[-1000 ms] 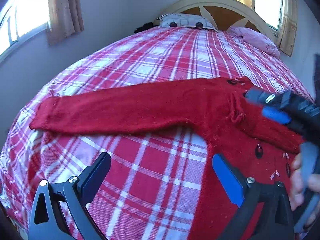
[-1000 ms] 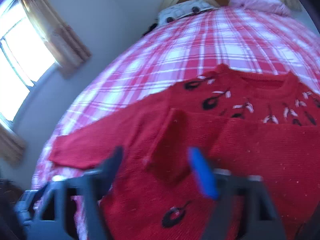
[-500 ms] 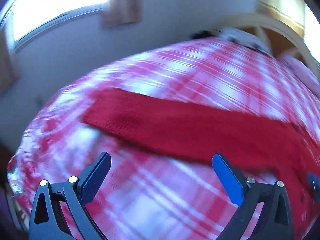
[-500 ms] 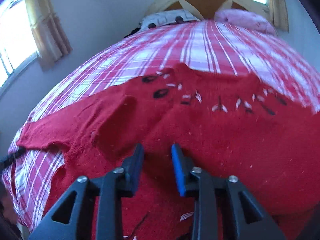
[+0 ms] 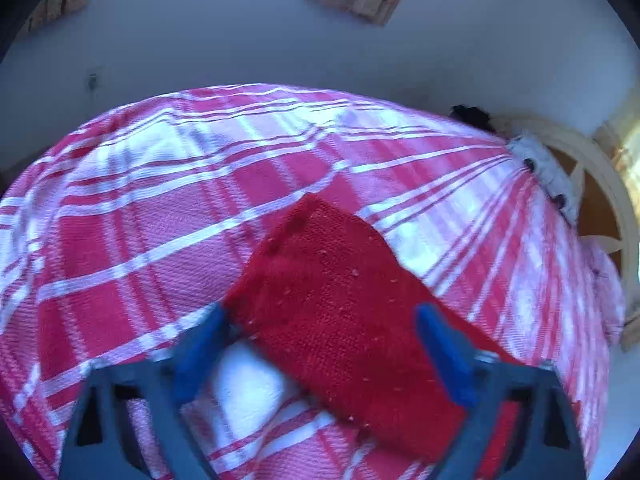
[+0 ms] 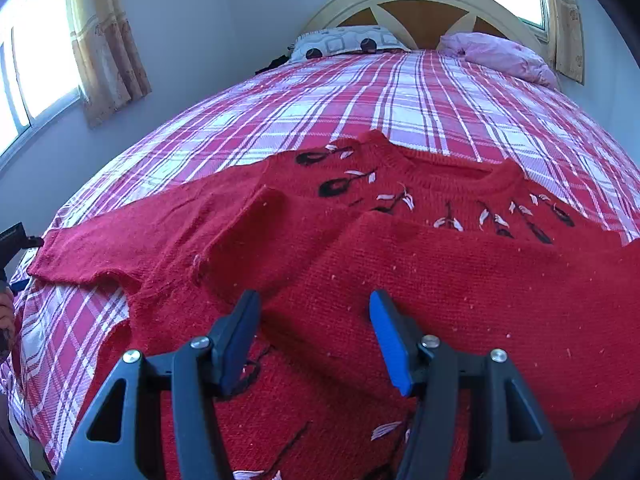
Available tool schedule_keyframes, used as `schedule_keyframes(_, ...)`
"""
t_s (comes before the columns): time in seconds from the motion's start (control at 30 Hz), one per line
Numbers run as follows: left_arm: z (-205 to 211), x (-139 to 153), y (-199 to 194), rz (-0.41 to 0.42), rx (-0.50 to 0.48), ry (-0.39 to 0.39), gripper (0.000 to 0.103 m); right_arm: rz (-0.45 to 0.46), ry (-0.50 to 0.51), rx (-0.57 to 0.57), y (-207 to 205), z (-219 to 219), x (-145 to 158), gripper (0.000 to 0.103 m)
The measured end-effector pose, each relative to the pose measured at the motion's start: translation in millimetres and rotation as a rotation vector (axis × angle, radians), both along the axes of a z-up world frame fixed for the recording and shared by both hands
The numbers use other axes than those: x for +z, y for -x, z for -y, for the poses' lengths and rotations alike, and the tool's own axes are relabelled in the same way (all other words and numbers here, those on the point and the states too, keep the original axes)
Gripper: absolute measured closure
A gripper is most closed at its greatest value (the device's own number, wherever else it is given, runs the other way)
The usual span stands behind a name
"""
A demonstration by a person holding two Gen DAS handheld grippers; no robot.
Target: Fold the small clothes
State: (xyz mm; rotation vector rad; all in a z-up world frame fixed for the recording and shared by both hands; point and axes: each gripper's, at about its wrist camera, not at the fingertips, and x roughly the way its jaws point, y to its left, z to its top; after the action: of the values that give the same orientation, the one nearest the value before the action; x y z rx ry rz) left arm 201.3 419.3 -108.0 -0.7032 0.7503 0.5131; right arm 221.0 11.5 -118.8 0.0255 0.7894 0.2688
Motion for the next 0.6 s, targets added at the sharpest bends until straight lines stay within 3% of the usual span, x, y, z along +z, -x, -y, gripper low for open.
schedule_keyframes(0.1, -7.0, -5.6, 0.6, 0.009, 0.026, 0.029, 0.08, 0.001, 0.009, -0.001, -2.0, -1.2, -0.6, 0.042)
schedule_keyframes(0.17, -12.0, -8.6, 1.4, 0.043, 0.0, 0.089, 0.095, 0.001, 0.012, 0.0, -2.0, -1.8, -1.0, 0.042)
schedule_keyframes(0.23, -13.2, -7.2, 2.6, 0.05, 0.011, 0.106, 0.095, 0.003, 0.013, 0.0, -1.9, -1.8, -1.2, 0.042)
schedule_keyframes(0.33, -3.1, 6.1, -1.8, 0.039, 0.013, 0.044, 0.097, 0.004, 0.011, 0.0, -1.6, -1.4, -1.3, 0.042)
schedule_keyframes(0.47, 45.1, 53.3, -10.1, 0.073, -0.061, -0.141, 0.098, 0.03, -0.027, -0.016, 2.2, 5.6, 5.8, 0.042)
schedule_keyframes(0.6, 122.9, 105.4, -13.0, 0.171, -0.196, -0.316, 0.098, 0.105, -0.129, -0.082, 19.3, 29.6, 34.3, 0.042)
